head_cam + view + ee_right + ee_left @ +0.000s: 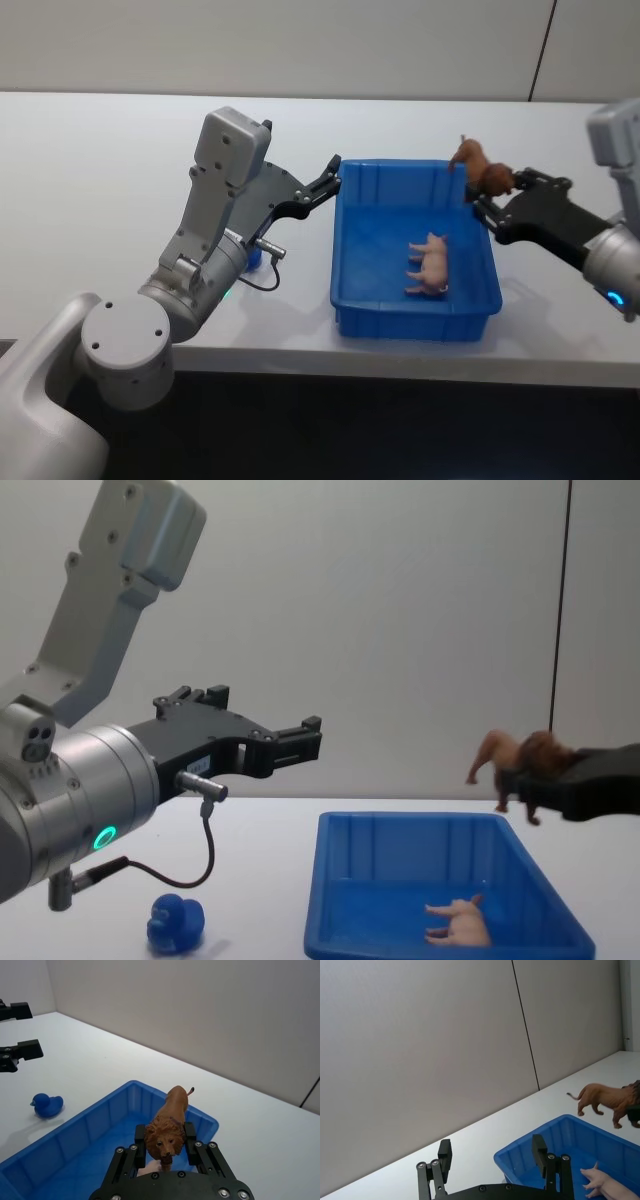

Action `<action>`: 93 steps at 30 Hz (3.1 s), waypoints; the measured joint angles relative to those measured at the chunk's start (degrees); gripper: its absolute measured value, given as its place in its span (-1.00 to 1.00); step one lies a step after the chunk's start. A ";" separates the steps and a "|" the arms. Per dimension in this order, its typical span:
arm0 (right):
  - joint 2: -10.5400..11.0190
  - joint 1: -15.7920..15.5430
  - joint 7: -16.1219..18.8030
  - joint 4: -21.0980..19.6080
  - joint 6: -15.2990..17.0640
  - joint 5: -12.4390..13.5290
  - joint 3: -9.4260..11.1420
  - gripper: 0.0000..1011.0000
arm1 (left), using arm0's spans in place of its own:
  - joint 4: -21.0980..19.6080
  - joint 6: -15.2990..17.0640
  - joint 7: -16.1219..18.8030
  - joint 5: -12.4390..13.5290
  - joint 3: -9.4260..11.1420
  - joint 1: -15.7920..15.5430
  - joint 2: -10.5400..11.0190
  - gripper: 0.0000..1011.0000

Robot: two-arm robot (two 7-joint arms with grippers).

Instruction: Pick up the two dolls from the table and place them into the box.

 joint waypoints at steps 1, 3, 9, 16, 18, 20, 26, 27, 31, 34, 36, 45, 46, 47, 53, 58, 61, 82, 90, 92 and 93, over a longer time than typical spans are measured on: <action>-0.43 0.75 0.51 0.71 0.75 -0.33 -0.31 -0.15 | 0.00 0.00 0.00 0.00 0.00 0.00 0.00 0.98; -0.89 1.49 0.96 1.53 1.54 -0.70 -0.62 -0.15 | 0.00 0.00 0.00 0.00 0.00 0.00 0.00 0.98; -2.57 4.23 1.96 4.87 3.59 -1.95 -1.66 0.17 | 0.00 0.00 0.00 0.00 0.00 0.00 0.00 0.98; -3.48 6.00 2.04 6.96 4.10 -2.52 -2.03 0.58 | 0.00 0.00 0.00 0.00 0.00 0.00 0.00 0.98; -3.53 6.30 1.79 7.30 3.98 -2.52 -1.99 0.73 | 0.00 0.00 0.00 0.00 0.00 0.00 0.00 0.98; -3.47 6.43 1.43 7.43 3.68 -2.30 -1.83 0.80 | 0.00 0.00 0.00 0.00 0.00 0.00 0.00 0.98; -2.62 6.19 0.71 7.30 2.81 -1.19 -0.89 0.98 | 0.00 0.00 0.00 0.00 0.00 0.00 0.00 0.98; -2.20 5.91 0.55 7.10 2.53 -0.74 -0.49 0.98 | 0.00 0.00 0.00 0.00 0.00 0.00 0.00 0.98; -1.11 5.11 0.38 6.60 1.93 0.35 0.47 0.98 | 0.00 0.00 0.00 0.00 0.00 0.00 0.00 0.98; -0.10 4.38 0.36 6.22 1.39 1.33 1.35 0.98 | 0.00 0.00 0.00 0.00 0.00 0.00 0.00 0.98; 0.44 3.95 0.36 6.05 1.17 1.70 1.80 0.98 | 0.00 0.00 0.00 0.00 0.00 0.00 0.00 0.98; 2.61 2.15 0.49 5.33 0.20 3.36 3.51 0.98 | 0.00 0.06 0.00 0.05 -0.03 0.04 0.03 0.98; 2.83 1.98 0.51 5.27 0.13 3.52 3.68 0.98 | -0.02 0.12 0.00 0.09 -0.04 0.07 0.05 0.98; 2.94 1.89 0.52 5.24 0.09 3.60 3.76 0.98 | -0.06 0.19 0.00 0.15 -0.07 0.11 0.09 0.98; 3.54 1.39 0.57 5.04 -0.20 4.08 4.24 0.98 | -1.02 1.47 0.44 0.73 -0.52 0.70 1.02 0.98; 3.90 1.10 0.60 4.91 -0.34 4.34 4.54 0.98 | -2.02 3.05 0.48 0.64 -1.16 1.70 2.38 0.98; 4.05 0.97 0.62 4.86 -0.40 4.47 4.64 0.98 | -2.25 3.78 0.29 0.00 -1.50 2.35 3.15 0.98; 4.51 0.61 0.65 4.70 -0.62 4.77 5.00 0.98 | 5.81 2.87 -6.28 -6.90 -3.33 2.90 4.43 0.98; 4.55 0.56 0.65 4.69 -0.64 4.83 5.04 0.98 | 10.64 1.76 -9.84 -7.19 -4.01 1.05 3.87 0.98; 4.55 0.55 0.65 4.70 -0.64 4.84 5.06 0.98 | 12.12 1.55 -10.78 -7.19 -4.16 0.49 3.68 0.98; 4.56 0.55 0.65 4.69 -0.64 4.84 5.07 0.98 | 13.03 1.45 -11.48 -7.19 -4.24 0.15 3.56 0.98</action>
